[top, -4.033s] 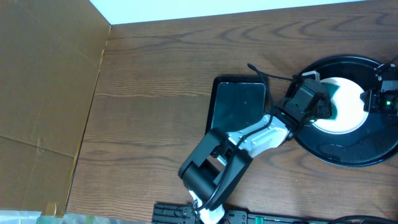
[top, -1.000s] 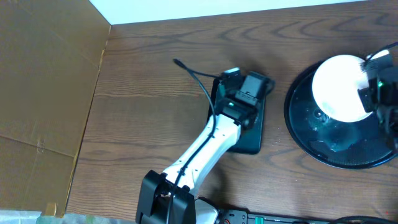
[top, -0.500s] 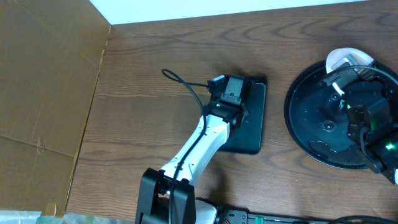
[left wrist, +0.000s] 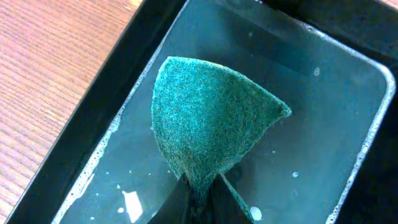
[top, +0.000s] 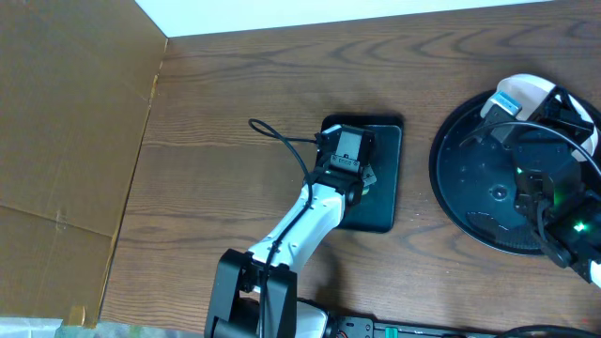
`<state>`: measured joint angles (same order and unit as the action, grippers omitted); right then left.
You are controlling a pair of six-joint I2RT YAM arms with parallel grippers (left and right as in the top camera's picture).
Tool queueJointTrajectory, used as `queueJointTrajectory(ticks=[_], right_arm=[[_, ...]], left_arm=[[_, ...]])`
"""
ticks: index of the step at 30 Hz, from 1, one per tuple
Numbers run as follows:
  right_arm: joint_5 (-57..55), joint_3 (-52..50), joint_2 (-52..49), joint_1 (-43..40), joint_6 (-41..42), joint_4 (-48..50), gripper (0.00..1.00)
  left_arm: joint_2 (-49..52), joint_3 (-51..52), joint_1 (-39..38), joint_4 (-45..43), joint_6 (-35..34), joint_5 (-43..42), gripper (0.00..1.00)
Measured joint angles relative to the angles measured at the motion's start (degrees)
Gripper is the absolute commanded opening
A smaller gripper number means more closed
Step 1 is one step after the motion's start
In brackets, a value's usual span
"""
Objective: Clean dirty plates on tray and stack at the side
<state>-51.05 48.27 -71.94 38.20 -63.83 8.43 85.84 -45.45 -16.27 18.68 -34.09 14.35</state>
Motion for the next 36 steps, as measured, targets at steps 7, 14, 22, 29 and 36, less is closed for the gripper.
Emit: queueJointTrajectory(ticks=[7,14,22,29,36], right_arm=[[-1.2,0.0,0.0,0.0,-3.7,1.3,0.01],[-1.6,0.0,0.0,0.0,-6.1,1.4,0.01],[-1.7,0.0,0.0,0.0,-10.9,2.5,0.01],[-1.9,0.0,0.0,0.0,-15.3,6.9,0.01],[-2.4,0.0,0.0,0.7,-20.0,8.5,0.01]], left_arm=[[5.9,0.0,0.0,-2.3,0.4,-0.5,0.22],[6.8,0.0,0.0,-2.7,1.0,-0.6,0.55],[-7.1,0.0,0.0,-0.3,1.1,-0.7,0.67],[-19.6,0.0,0.0,1.8,1.1,-0.7,0.76],[-21.0,0.0,0.0,7.0,1.1,-0.7,0.80]])
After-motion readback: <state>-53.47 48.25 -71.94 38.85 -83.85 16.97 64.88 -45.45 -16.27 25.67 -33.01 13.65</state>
